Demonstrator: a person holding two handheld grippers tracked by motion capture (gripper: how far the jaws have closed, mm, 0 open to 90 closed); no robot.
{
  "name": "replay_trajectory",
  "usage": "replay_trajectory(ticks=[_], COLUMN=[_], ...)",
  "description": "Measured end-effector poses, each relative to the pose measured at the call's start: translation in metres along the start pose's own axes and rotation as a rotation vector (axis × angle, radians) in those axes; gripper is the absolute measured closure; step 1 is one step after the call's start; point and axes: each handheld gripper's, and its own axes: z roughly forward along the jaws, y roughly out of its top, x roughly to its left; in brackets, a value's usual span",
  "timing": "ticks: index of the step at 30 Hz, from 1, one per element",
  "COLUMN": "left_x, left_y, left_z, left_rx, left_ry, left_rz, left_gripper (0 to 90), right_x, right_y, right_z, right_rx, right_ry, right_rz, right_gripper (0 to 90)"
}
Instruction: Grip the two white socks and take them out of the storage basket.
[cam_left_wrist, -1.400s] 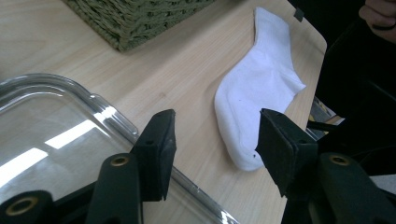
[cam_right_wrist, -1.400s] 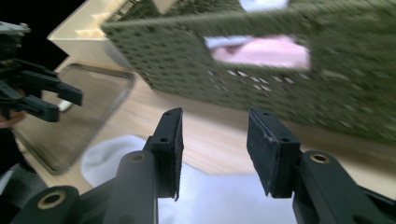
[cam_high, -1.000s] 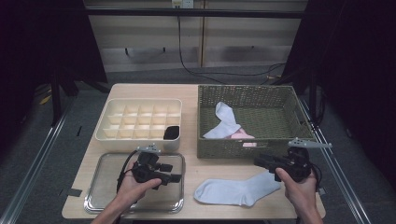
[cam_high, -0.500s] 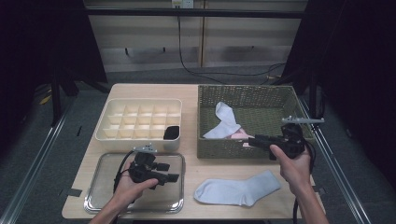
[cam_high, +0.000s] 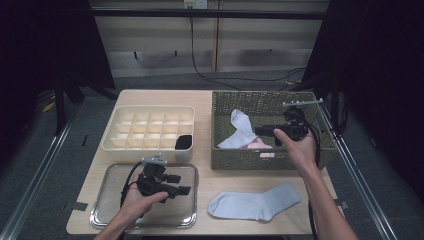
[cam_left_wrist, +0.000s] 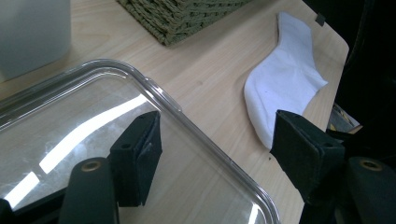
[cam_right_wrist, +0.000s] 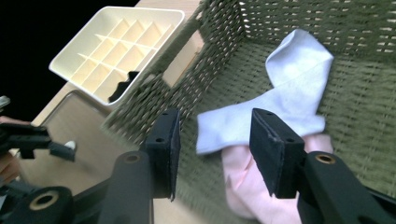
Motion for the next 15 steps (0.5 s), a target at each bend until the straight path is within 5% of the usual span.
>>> replay_trajectory(ticks=[15], left_x=[0.003], left_y=[-0.001], left_z=[0.001], left_rx=[0.003], left_ry=[0.012], left_rz=[-0.01], left_gripper=[33.6], right_x=[-0.017], right_y=[0.027], right_z=[0.045], right_rx=[0.078], right_ry=[-0.04], right_rz=[0.007], right_gripper=[51.1])
